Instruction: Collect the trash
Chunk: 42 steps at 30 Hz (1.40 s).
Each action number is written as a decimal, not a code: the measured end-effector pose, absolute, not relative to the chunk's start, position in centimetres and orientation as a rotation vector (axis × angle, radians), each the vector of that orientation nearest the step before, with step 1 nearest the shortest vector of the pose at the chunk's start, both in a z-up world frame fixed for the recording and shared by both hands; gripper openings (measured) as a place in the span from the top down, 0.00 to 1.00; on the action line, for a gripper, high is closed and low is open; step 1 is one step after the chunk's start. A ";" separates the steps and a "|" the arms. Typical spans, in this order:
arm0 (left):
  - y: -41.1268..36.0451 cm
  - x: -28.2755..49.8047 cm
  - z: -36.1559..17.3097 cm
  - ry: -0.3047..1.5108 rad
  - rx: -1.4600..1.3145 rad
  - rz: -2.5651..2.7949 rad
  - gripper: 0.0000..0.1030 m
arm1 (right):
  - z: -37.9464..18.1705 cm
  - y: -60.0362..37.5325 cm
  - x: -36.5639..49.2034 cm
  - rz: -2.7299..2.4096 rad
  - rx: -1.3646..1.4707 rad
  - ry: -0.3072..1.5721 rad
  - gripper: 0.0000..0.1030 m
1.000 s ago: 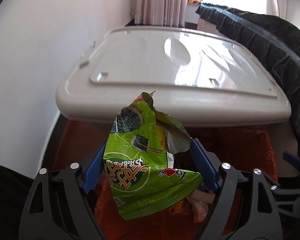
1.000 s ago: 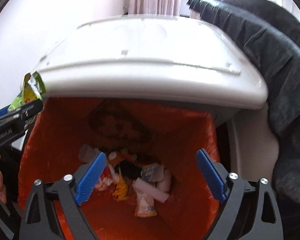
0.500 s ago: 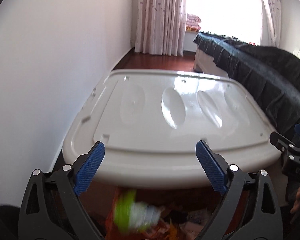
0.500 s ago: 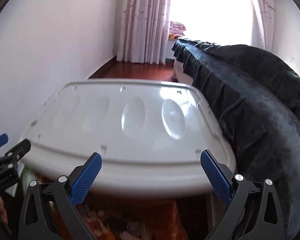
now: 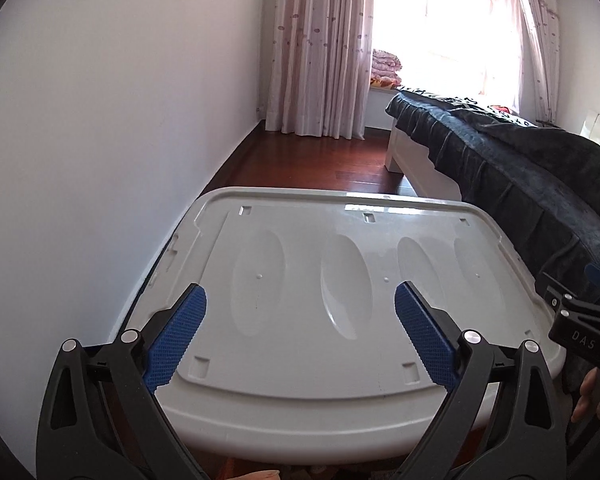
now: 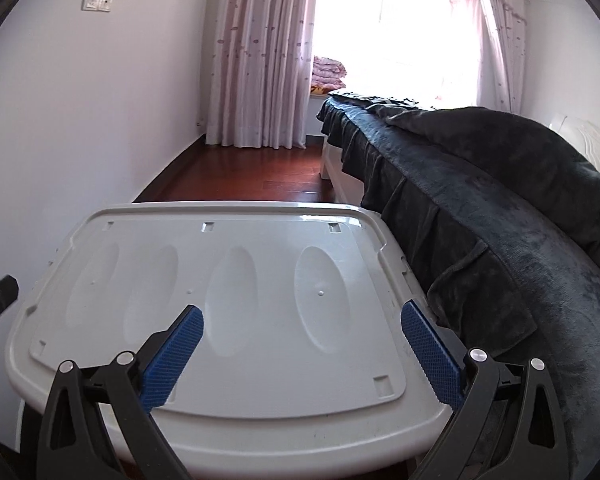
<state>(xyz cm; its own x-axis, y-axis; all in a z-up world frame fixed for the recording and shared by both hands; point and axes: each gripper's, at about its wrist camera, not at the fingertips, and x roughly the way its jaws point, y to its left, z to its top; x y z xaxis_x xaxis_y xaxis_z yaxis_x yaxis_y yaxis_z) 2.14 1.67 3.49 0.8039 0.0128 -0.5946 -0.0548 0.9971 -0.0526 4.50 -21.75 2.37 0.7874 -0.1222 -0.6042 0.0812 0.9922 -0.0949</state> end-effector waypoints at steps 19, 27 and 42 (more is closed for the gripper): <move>2.0 4.6 1.4 0.687 -0.078 0.080 0.10 | 2.0 -19.3 4.9 -0.149 -0.176 0.597 0.05; 1.8 4.9 1.4 0.697 -0.063 0.068 0.10 | 1.7 -19.2 4.7 -0.136 -0.174 0.611 0.05; 2.0 4.7 1.8 0.664 -0.073 0.057 0.10 | 1.2 -18.8 4.6 -0.118 -0.184 0.625 0.05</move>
